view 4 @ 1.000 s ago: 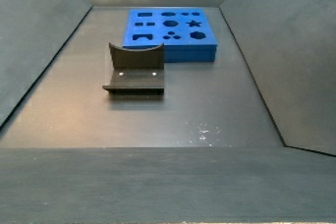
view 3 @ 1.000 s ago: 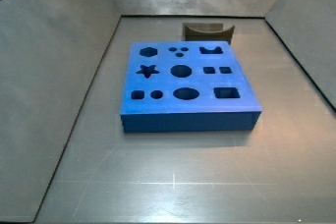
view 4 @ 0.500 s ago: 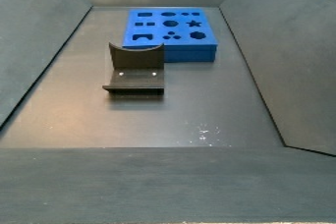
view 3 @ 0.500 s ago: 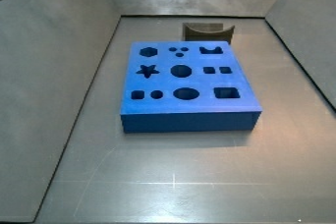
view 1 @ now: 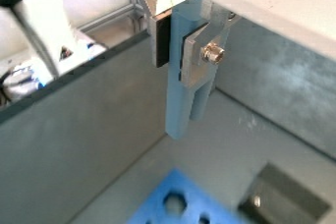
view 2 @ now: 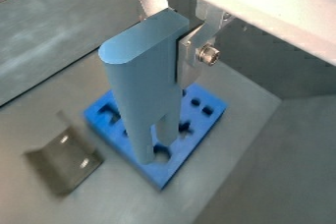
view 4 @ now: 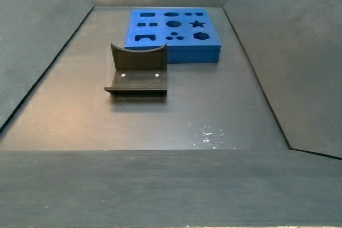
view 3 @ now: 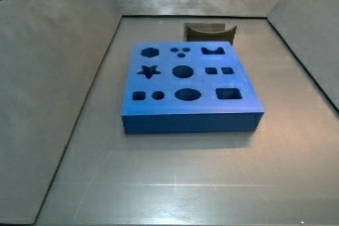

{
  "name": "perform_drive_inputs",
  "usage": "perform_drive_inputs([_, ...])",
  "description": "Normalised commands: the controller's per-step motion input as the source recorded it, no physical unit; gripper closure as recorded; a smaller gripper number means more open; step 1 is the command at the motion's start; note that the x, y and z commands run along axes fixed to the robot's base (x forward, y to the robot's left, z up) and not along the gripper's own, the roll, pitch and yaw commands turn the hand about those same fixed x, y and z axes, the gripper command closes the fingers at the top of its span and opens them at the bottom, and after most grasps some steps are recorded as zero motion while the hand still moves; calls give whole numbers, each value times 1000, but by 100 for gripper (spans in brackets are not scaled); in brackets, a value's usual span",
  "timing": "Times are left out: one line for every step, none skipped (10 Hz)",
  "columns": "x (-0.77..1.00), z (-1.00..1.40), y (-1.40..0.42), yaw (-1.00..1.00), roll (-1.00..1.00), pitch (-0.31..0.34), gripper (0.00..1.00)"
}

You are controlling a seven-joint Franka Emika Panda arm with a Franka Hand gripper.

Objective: Pick up the square-circle object. Move up. Rotate the square-circle object. Place the square-circle object on the fixture. Regrasp the square-circle object. Move to above the board. Insert the square-circle object.
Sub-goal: Move to above the board, then insert the square-circle object.

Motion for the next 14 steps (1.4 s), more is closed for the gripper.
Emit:
perform_drive_inputs([453, -224, -1000, -1, -22, 36, 100])
perform_drive_inputs([467, -224, -1000, 3, 4, 28, 100])
perform_drive_inputs([475, -216, -1000, 9, 3, 33, 100])
perform_drive_inputs([492, -214, -1000, 9, -4, 39, 100])
perform_drive_inputs([457, -176, -858, 11, 2, 41, 100])
perform_drive_inputs([338, -123, -618, 11, 15, 26, 100])
perform_drive_inputs([193, -54, -299, 9, 30, 11, 100])
perform_drive_inputs([136, -21, -200, 6, 30, 4, 100])
perform_drive_inputs([-51, 0, 0, 0, 13, 0, 100])
perform_drive_inputs([-31, 0, -3, -20, 20, 0, 100])
perform_drive_inputs([0, 0, 0, 0, -11, 0, 100])
perform_drive_inputs([-143, -31, 0, 0, 0, 0, 100])
perform_drive_inputs([-100, -54, -271, -720, 90, 0, 100])
perform_drive_inputs([0, -217, -57, -1000, 6, 0, 100])
